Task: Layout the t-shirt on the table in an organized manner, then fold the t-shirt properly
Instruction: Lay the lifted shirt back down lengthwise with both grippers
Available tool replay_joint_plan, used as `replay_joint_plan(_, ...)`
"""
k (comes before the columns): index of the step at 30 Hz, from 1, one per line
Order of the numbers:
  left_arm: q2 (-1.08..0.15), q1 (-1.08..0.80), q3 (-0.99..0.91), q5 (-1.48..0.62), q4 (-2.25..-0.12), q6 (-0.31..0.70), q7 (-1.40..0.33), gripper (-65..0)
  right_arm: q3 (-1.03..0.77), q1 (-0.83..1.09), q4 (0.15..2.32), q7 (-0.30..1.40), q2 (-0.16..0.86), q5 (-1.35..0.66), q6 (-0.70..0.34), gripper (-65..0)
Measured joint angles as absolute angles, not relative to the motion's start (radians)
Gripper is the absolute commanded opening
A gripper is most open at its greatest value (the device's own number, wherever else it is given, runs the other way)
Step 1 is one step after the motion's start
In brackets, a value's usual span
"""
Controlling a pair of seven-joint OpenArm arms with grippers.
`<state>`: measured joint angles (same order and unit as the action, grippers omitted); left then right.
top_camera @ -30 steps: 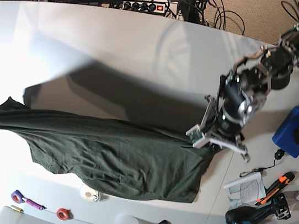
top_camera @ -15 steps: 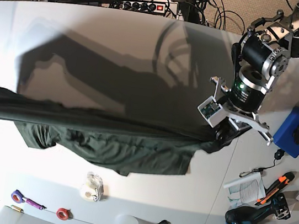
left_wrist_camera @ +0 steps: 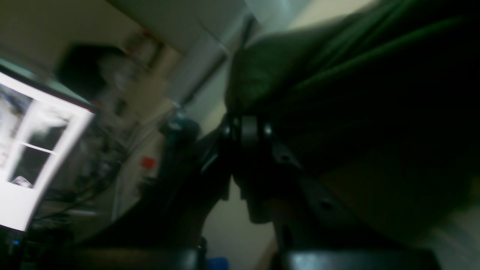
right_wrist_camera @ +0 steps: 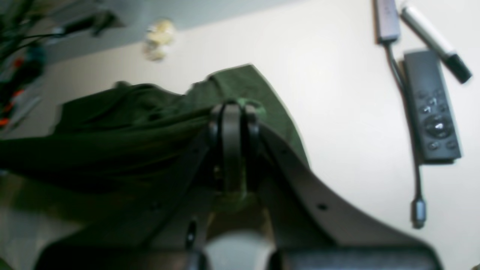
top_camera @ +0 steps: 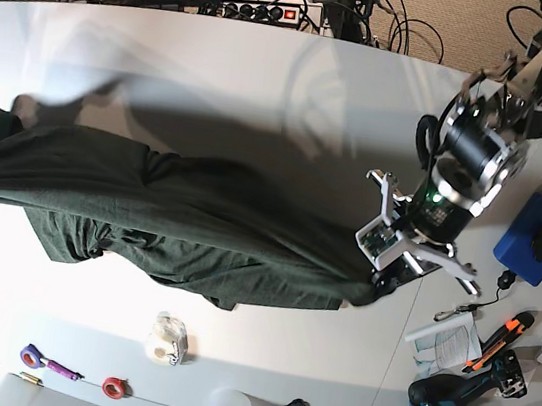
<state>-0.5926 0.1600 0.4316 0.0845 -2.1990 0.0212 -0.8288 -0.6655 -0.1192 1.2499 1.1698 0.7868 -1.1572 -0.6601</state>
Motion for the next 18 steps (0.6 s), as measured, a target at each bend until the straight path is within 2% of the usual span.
replay_joint_plan(4, -0.542, 0.223, 0.432, 0.083, -2.080, 0.043, -0.792, -65.0, -0.646, -0.121, 1.250, 1.074, 0.752, -1.071, -0.650, -65.0)
replay_joint_plan(10, -0.496, 0.347, 0.432, 0.079, -1.917, 0.045, -0.749, -65.0, -0.646, -0.181, 1.250, 0.942, 0.738, -0.939, -0.567, -65.0)
replay_joint_plan(15, -0.488, 0.454, 0.433, -0.025, -1.840, 0.047, -0.746, -65.0, -0.646, -0.244, 1.249, 0.931, 0.737, -0.913, -0.553, -65.0)
replay_joint_plan(18, -0.488, 0.484, 0.433, -0.075, -1.775, 0.113, -0.719, -65.0, -0.633, -0.256, 1.250, 0.928, 0.739, -0.831, -0.554, -65.0)
